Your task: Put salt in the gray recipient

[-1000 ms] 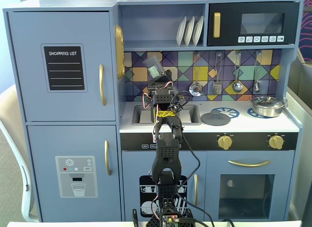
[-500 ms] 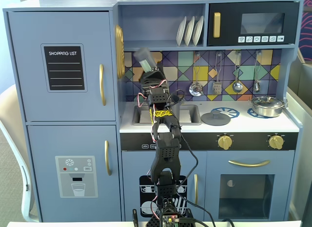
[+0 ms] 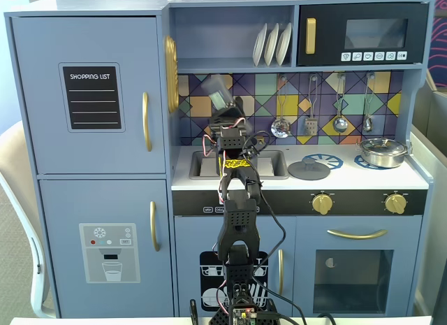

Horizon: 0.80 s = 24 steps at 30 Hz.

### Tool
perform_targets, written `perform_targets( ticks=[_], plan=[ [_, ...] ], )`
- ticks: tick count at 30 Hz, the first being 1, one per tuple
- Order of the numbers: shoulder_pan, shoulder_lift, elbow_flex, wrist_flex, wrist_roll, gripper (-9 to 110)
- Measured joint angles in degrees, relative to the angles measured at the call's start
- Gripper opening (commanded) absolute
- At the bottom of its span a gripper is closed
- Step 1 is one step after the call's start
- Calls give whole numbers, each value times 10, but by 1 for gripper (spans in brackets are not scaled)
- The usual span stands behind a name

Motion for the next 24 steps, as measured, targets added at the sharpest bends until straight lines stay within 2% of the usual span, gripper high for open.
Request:
perform_targets(
  ticks=[10,24],
  plan=[
    [1,0,18,0,0,0],
    [-47,1,-81,-23,-40,0]
  ],
)
